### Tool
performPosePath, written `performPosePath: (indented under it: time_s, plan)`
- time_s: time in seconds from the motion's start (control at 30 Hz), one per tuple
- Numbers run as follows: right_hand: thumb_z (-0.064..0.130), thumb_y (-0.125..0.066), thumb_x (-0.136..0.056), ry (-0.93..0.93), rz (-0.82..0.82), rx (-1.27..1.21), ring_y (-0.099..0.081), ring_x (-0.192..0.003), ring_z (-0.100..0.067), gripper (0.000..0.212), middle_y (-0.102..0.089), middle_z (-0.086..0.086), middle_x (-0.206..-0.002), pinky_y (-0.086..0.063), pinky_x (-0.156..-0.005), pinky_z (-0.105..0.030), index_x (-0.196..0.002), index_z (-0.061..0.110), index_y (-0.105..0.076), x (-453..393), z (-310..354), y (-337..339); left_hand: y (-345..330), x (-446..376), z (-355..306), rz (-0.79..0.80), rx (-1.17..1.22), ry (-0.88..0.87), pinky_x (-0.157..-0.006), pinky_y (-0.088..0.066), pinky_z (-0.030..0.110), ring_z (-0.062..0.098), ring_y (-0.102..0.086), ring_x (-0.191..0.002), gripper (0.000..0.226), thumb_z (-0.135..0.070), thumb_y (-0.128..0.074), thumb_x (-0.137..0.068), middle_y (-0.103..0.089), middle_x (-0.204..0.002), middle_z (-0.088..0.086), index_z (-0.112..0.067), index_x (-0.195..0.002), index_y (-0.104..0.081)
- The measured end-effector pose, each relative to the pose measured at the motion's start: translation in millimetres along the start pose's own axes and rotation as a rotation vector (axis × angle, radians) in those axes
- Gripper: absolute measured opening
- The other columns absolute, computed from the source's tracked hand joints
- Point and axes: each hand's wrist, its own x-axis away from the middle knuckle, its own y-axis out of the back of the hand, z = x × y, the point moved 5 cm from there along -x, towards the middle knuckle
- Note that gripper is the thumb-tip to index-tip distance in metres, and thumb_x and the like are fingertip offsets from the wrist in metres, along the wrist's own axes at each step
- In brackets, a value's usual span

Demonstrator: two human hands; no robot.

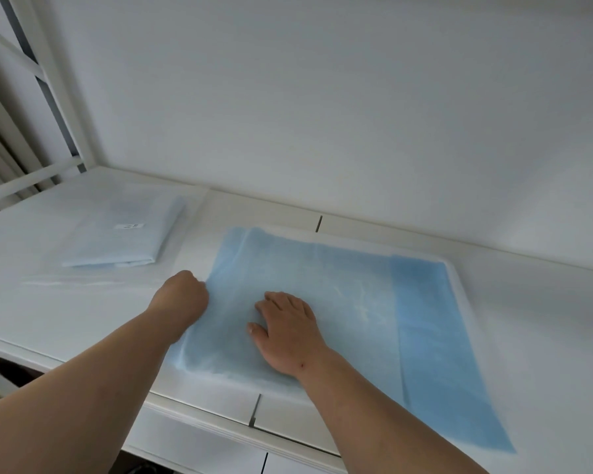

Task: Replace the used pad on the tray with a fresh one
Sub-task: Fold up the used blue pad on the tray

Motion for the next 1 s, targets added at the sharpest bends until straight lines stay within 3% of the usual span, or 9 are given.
performPosePath:
  time_s: [0.17,0.33,0.43,0.5,0.6,0.73,0.8,0.9,1.0]
  plan:
    - [0.042,-0.041,-0.099,-0.022,0.023,-0.080,-0.025,-0.143,-0.022,0.049,-0.035,-0.002,-0.153,-0.013,-0.118,-0.036,-0.142,0.018,-0.044,-2,-2,5,7,2,-23,-0.086,-0.135,-0.231,-0.068,-0.037,0.034,0.027,-0.050,-0.072,0.018,-0.018,-0.039,-0.099,-0.043,-0.068,0.000,-0.007,-0.086,-0.044]
    - [0.037,-0.042,-0.099,-0.097,-0.045,-0.271,-0.034,-0.135,-0.025,0.044,-0.049,-0.005,-0.142,-0.028,-0.113,-0.037,-0.137,0.016,-0.050,-4,-10,18,-1,27,-61,-0.106,-0.192,-0.423,-0.066,-0.035,0.033,0.022,-0.046,-0.068,0.020,-0.026,-0.037,-0.100,-0.046,-0.069,-0.002,-0.014,-0.083,-0.040]
    - [0.030,-0.044,-0.100,-0.134,-0.150,-0.407,-0.051,-0.106,-0.022,0.022,-0.063,0.000,-0.109,-0.040,-0.094,-0.034,-0.107,0.022,-0.063,-5,-19,26,-17,38,-74,-0.011,-0.155,-0.433,-0.064,-0.039,0.032,0.019,-0.049,-0.066,0.019,-0.024,-0.040,-0.097,-0.052,-0.072,-0.002,-0.018,-0.079,-0.041]
    - [0.027,-0.044,-0.098,-0.192,-0.200,-0.487,-0.052,-0.088,-0.019,0.017,-0.061,0.002,-0.091,-0.040,-0.080,-0.031,-0.092,0.021,-0.059,-4,-25,32,-29,44,-76,0.081,-0.081,-0.406,-0.061,-0.047,0.033,0.019,-0.055,-0.063,0.013,-0.024,-0.045,-0.095,-0.058,-0.078,0.000,-0.017,-0.084,-0.048]
    - [0.033,-0.043,-0.100,-0.280,-0.149,-0.528,-0.059,-0.108,-0.023,0.034,-0.065,-0.007,-0.118,-0.045,-0.090,-0.032,-0.124,0.013,-0.056,0,-31,35,-48,56,-74,0.294,0.087,-0.317,-0.057,-0.054,0.031,0.023,-0.063,-0.068,0.015,-0.020,-0.054,-0.093,-0.062,-0.094,0.001,-0.017,-0.108,-0.054]
    - [0.044,-0.041,-0.099,-0.345,-0.126,-0.584,-0.057,-0.117,-0.028,0.046,-0.061,-0.011,-0.128,-0.045,-0.098,-0.039,-0.134,0.014,-0.046,5,-33,38,-60,69,-69,0.500,0.147,-0.273,-0.061,-0.055,0.031,0.021,-0.066,-0.070,0.035,-0.022,-0.058,-0.091,-0.064,-0.112,0.002,-0.021,-0.125,-0.048]
    - [0.047,-0.041,-0.098,-0.382,-0.131,-0.592,-0.054,-0.122,-0.029,0.054,-0.057,-0.013,-0.133,-0.043,-0.101,-0.039,-0.141,0.014,-0.039,7,-34,41,-62,71,-63,0.578,0.243,-0.182,-0.059,-0.056,0.030,0.020,-0.071,-0.075,0.042,-0.030,-0.055,-0.094,-0.055,-0.127,-0.001,-0.026,-0.134,-0.041]
    - [0.051,-0.045,-0.095,-0.429,-0.123,-0.557,-0.050,-0.128,-0.029,0.064,-0.051,-0.012,-0.141,-0.040,-0.101,-0.038,-0.146,0.013,-0.031,9,-38,45,-61,68,-56,0.583,0.337,-0.088,-0.060,-0.059,0.035,0.025,-0.071,-0.084,0.042,-0.032,-0.049,-0.098,-0.047,-0.134,-0.001,-0.026,-0.138,-0.039]
    - [0.043,-0.053,-0.093,-0.455,-0.094,-0.476,-0.053,-0.123,-0.030,0.066,-0.053,-0.011,-0.137,-0.044,-0.096,-0.037,-0.147,0.014,-0.027,8,-42,45,-57,59,-50,0.431,0.224,-0.138,-0.063,-0.059,0.035,0.024,-0.069,-0.080,0.032,-0.024,-0.048,-0.097,-0.052,-0.124,0.003,-0.021,-0.129,-0.048]
